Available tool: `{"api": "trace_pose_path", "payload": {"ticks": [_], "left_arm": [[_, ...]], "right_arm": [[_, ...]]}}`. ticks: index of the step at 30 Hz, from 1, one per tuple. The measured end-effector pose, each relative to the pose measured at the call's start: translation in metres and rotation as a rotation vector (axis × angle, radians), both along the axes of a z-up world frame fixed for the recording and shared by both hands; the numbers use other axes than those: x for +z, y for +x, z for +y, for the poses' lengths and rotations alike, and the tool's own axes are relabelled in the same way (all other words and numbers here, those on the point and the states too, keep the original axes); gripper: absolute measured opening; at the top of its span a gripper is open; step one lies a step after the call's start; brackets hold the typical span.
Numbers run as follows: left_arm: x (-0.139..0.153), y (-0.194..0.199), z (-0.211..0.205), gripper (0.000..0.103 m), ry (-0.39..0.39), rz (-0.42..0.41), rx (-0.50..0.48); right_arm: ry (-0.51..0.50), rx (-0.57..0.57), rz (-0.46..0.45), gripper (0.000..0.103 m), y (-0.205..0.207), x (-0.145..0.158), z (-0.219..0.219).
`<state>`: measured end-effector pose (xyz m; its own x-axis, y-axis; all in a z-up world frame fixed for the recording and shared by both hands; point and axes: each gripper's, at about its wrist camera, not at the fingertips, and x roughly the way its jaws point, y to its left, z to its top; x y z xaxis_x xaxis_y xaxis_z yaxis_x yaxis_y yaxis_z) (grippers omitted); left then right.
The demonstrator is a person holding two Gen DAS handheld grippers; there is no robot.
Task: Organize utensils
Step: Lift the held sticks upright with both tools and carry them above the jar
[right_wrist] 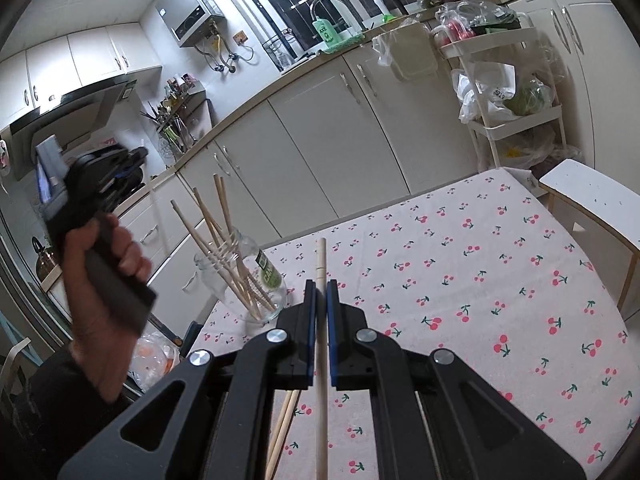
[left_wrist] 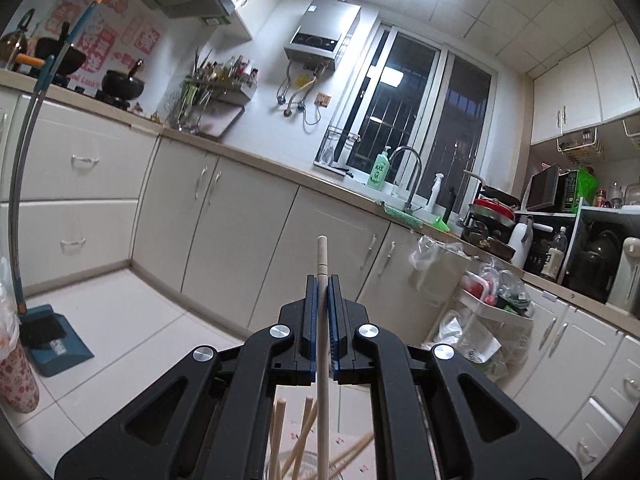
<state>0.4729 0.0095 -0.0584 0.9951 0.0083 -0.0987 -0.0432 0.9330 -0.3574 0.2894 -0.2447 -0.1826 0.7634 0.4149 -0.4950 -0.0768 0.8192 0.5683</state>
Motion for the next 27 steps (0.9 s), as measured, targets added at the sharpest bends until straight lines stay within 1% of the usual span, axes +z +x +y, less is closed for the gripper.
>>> {"api": "trace_pose_path", "payload": {"ticks": [9,13,17,27], "left_arm": [[-0.022,0.015,-0.015,0.005,0.071,-0.066,0.082],[-0.032,0.018,-0.025,0.005,0.113,-0.077,0.098],[-0.046,0.015,-0.033,0.005,0.157,-0.06,0.086],[-0.068,0.001,-0.027,0.005,0.19,-0.005,0.054]], "right_arm": [[0.023,0.013,0.031,0.006,0.005,-0.011,0.002],[0.025,0.006,0.035,0.006,0.007,-0.013,0.0],[0.03,0.003,0.04,0.006,0.01,-0.015,0.001],[0.051,0.0,0.037,0.006,0.018,-0.011,0.002]]}}
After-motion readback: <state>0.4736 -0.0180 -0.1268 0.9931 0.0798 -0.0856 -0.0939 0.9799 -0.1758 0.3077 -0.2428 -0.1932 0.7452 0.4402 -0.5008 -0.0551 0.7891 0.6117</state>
